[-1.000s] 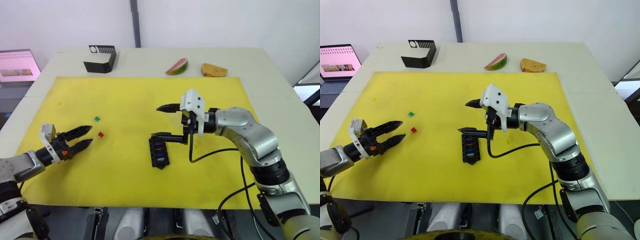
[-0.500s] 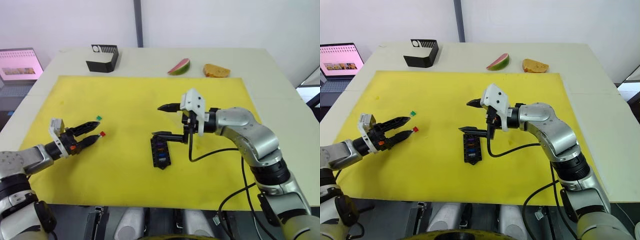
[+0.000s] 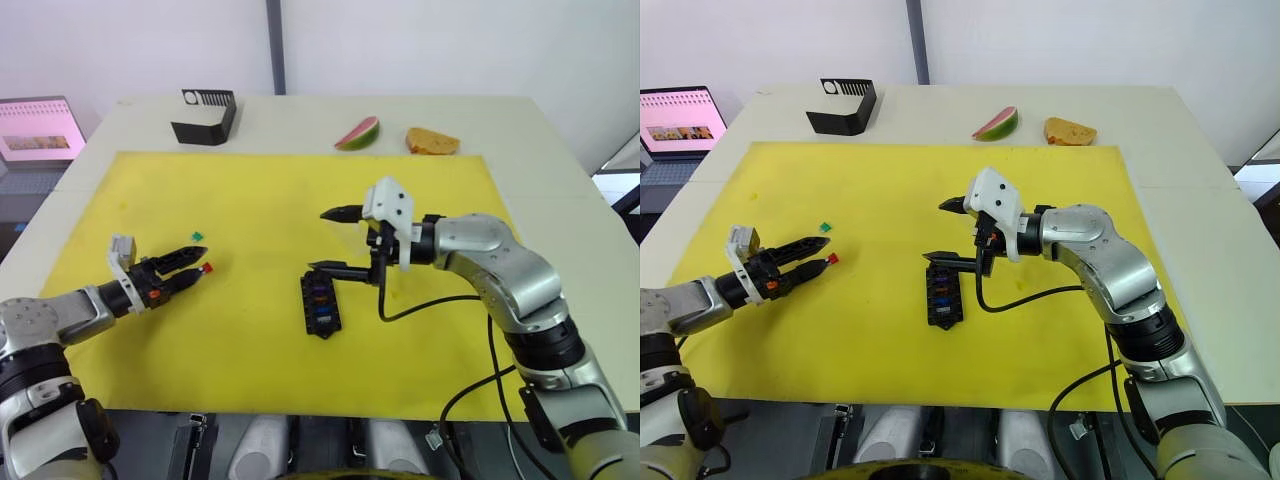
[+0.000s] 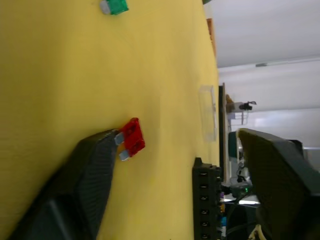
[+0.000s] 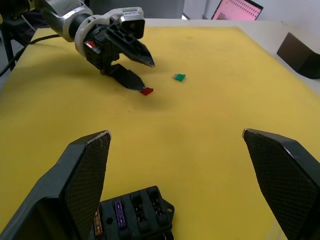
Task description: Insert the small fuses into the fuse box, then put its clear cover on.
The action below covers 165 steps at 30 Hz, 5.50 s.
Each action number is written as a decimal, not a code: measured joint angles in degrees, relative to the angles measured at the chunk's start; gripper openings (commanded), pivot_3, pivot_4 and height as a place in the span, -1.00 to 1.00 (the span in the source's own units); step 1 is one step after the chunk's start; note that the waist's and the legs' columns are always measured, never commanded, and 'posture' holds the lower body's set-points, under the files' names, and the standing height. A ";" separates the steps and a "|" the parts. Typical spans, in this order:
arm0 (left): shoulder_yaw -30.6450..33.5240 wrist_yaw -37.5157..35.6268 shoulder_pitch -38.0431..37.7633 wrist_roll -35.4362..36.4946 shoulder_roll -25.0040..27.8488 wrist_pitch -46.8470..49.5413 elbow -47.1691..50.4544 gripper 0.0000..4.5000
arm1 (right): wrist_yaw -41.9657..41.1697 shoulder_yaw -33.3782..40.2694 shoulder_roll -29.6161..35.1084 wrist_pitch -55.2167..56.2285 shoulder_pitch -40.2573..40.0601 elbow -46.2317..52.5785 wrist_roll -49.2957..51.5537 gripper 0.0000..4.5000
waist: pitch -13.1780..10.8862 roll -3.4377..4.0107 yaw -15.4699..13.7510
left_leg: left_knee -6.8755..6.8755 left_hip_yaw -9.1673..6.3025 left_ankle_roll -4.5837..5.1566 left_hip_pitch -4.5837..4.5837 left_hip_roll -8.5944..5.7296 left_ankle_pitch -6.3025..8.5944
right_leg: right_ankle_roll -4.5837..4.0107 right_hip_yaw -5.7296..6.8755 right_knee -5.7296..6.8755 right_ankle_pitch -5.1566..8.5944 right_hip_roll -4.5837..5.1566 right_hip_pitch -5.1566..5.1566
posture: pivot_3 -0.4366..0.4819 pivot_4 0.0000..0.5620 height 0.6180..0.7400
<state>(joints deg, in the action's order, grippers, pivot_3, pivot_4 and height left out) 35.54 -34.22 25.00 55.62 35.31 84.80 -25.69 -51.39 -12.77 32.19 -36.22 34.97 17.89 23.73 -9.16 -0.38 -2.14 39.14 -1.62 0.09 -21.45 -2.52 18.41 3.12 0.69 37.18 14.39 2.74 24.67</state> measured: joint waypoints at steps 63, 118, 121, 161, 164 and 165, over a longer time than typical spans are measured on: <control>-7.95 22.10 13.78 34.76 -17.18 -9.91 23.91 -1.00 | 40.60 24.03 -24.35 -26.71 3.84 -1.62 46.97 0.18 | -0.12 -0.22 2.85 | -0.12 -0.05 -0.42 -0.16 0.04 -0.25 | 0.02 0.02 0.05 -0.01 -0.10 0.22 | -0.05 -0.47 1.00; -29.17 -20.43 -0.88 10.50 24.79 -25.67 40.94 0.99 | 20.88 7.68 7.31 -28.14 10.24 2.34 42.33 -1.00 | -0.40 0.11 2.92 | -0.22 -0.01 0.10 -0.42 0.07 0.02 | -0.19 0.01 -0.29 0.12 -0.12 0.35 | -0.05 -0.47 1.00; -35.49 -27.90 -3.50 -1.11 25.68 -35.54 45.33 0.99 | 12.55 -1.64 11.04 -25.70 14.13 4.49 32.83 -1.00 | -0.42 0.13 2.90 | -0.23 -0.02 0.09 -0.51 0.14 0.02 | -0.19 0.01 -0.30 0.12 -0.10 0.44 | -0.05 -0.47 1.00; -43.98 -31.58 -7.41 -34.43 11.87 -61.64 42.49 0.99 | -12.68 -25.50 3.12 -7.97 20.06 -4.06 -14.75 -1.00 | -0.44 0.11 2.81 | 0.01 0.00 0.04 -1.01 0.14 -0.01 | 0.00 0.03 -0.04 -0.01 -0.11 0.97 | -0.05 -0.47 1.00; -43.98 -31.62 -7.34 -34.76 11.78 -61.64 42.48 0.99 | -13.09 -25.49 2.95 -7.95 19.95 -4.05 -15.27 -1.00 | -0.43 0.11 2.84 | 0.01 0.00 0.02 -1.00 0.14 -0.02 | 0.00 0.03 -0.02 -0.01 -0.11 0.97 | -0.05 -0.47 1.00; -43.98 -31.63 -7.34 -34.90 11.73 -61.64 42.48 0.99 | -13.16 -25.48 2.86 -7.94 19.92 -4.05 -15.50 -1.00 | -0.43 0.11 2.82 | 0.01 0.00 0.02 -0.99 0.14 -0.02 | 0.00 0.03 -0.01 -0.01 -0.11 0.97 | -0.05 -0.47 1.00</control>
<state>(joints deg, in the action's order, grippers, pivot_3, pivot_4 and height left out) -8.44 -65.85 17.66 20.72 47.05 23.16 16.78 -64.55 -38.25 35.05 -44.16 54.89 13.84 8.23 -9.59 -0.27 0.68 39.15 -1.62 0.11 -22.45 -2.38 18.39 3.11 0.73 37.17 14.38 2.63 25.64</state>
